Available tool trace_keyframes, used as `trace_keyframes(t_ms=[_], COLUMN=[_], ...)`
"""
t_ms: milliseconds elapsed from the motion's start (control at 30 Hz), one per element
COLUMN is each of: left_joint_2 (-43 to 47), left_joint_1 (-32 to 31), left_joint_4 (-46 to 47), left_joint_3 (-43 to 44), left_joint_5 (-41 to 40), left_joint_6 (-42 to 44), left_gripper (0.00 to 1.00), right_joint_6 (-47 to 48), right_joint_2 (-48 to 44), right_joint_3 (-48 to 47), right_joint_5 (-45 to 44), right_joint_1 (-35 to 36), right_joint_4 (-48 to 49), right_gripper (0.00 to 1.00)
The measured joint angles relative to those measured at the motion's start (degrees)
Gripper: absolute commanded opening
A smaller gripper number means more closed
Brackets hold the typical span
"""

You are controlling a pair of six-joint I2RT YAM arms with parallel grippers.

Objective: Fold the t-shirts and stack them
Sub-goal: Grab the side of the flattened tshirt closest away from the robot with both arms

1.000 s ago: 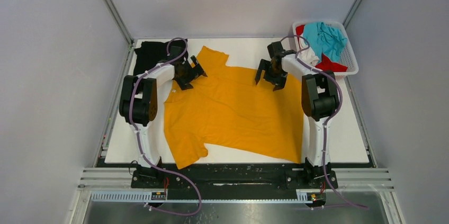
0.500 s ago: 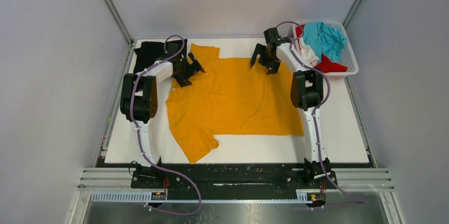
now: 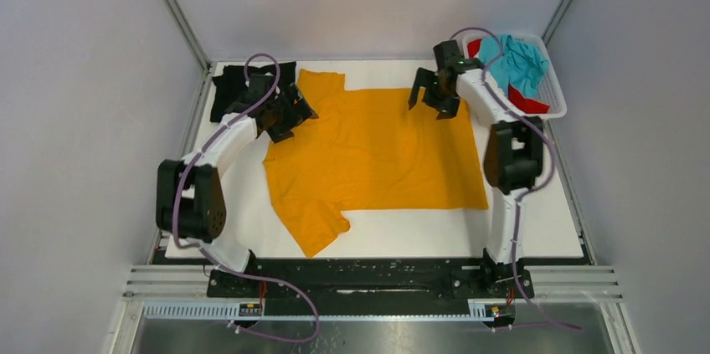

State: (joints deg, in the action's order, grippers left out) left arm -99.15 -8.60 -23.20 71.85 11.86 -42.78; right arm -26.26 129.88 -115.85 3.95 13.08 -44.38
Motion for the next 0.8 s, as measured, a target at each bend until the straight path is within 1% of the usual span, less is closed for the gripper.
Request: trace_keyframes(t_ms=[67,133,233,300,367,467,567,667,800], left_joint_2=[7.1,15.19,24.81,30.21,35.06,41.31,45.83,46.75,44.06], left_joint_1=[-1.57,-4.22,-8.66,-12.04,-15.93,-21.62,-26.23,-30.21,-37.16], left_joint_4=[-0.98,-1.22,-3.76,-6.71,-10.03,-14.58,-17.64,-18.51,-18.86], left_joint_3=[-3.15,-7.91,-14.69,-19.65,-24.65,-31.34,-36.87,-40.39,-41.53], left_joint_5=[-1.7,-3.87,-6.8,-9.42,-11.8,-13.97,-13.97,-13.84,-13.57], left_joint_6=[0.33,0.5,0.48,0.13,-0.72,-2.97,-6.05,-9.05,-11.78], left_gripper=[0.99,0.99,0.99,0.99,0.97,0.92,0.86,0.78,0.68], right_joint_6=[0.46,0.5,0.04,-0.55,-1.38,-2.99,-4.52,-6.16,-7.37], right_joint_2=[-11.63,-25.22,-43.52,-52.52,-59.67,-65.7,-69.42,-73.46,-74.4], right_joint_3=[12.26,25.51,41.11,49.11,56.83,66.12,72.57,77.57,78.6], right_joint_5=[-0.26,-1.05,-3.5,-5.49,-8.15,-12.28,-14.84,-16.87,-18.86], right_joint_1=[0.04,0.11,0.26,0.26,0.26,0.22,0.2,0.2,0.2], right_joint_4=[2.71,7.23,12.13,14.69,16.26,17.25,18.27,19.47,20.22], right_gripper=[1.0,1.0,0.99,0.99,1.0,1.0,1.0,1.0,1.0])
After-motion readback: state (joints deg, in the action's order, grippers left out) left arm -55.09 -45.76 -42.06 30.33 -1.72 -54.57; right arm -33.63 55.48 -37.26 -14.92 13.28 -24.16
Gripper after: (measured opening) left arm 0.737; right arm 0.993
